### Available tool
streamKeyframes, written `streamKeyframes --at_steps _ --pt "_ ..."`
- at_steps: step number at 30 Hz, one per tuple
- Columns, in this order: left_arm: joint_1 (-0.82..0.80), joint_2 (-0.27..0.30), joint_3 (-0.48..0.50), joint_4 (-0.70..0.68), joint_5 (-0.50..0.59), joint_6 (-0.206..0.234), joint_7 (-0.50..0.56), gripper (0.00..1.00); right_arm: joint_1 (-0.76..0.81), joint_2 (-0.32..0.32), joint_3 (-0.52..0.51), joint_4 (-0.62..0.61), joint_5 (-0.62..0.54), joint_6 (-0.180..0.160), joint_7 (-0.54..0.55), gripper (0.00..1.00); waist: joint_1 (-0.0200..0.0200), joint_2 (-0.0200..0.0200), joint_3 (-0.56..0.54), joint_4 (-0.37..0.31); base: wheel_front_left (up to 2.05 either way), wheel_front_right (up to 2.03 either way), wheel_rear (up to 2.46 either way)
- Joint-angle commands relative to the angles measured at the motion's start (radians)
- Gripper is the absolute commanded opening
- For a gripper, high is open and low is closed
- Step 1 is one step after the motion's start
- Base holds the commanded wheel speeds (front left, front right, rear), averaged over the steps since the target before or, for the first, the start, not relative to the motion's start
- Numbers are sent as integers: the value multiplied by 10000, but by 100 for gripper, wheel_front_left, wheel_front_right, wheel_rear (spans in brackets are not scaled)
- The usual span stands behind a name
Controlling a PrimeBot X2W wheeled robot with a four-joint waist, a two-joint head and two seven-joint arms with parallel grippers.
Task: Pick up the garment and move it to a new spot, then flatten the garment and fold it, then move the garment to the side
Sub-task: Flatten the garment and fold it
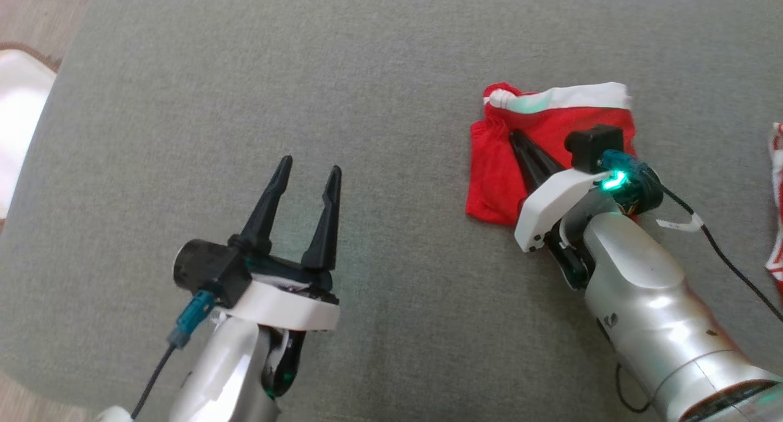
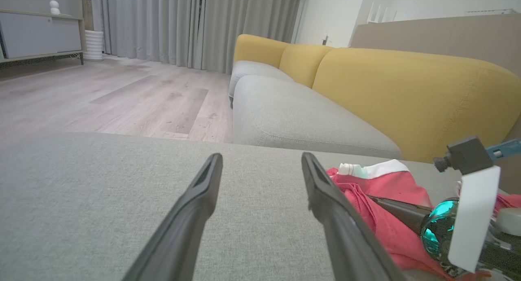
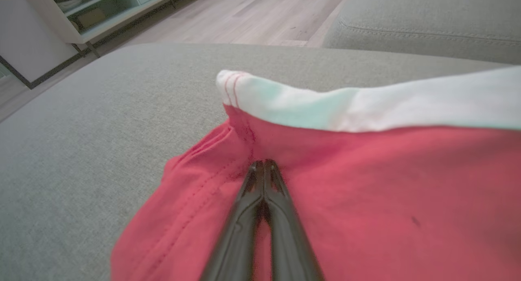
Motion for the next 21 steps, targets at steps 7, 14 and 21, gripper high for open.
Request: streamKeyframes --at_steps 7,14,21 --pt "-29 74 796 -387 68 -18 -51 100 -274 207 -23 -458 301 -9 -873 0 0 0 -692 -740 0 0 0" --pt "249 74 1146 -503 151 -20 -51 100 558 136 -1535 -1868 -575 -9 -988 0 0 0 -1293 -1515 0 0 0" --pt "635 97 1533 -489 540 -35 -51 100 2953 184 -3041 -4248 -1910 -9 -992 0 0 0 -1801 -2221 0 0 0"
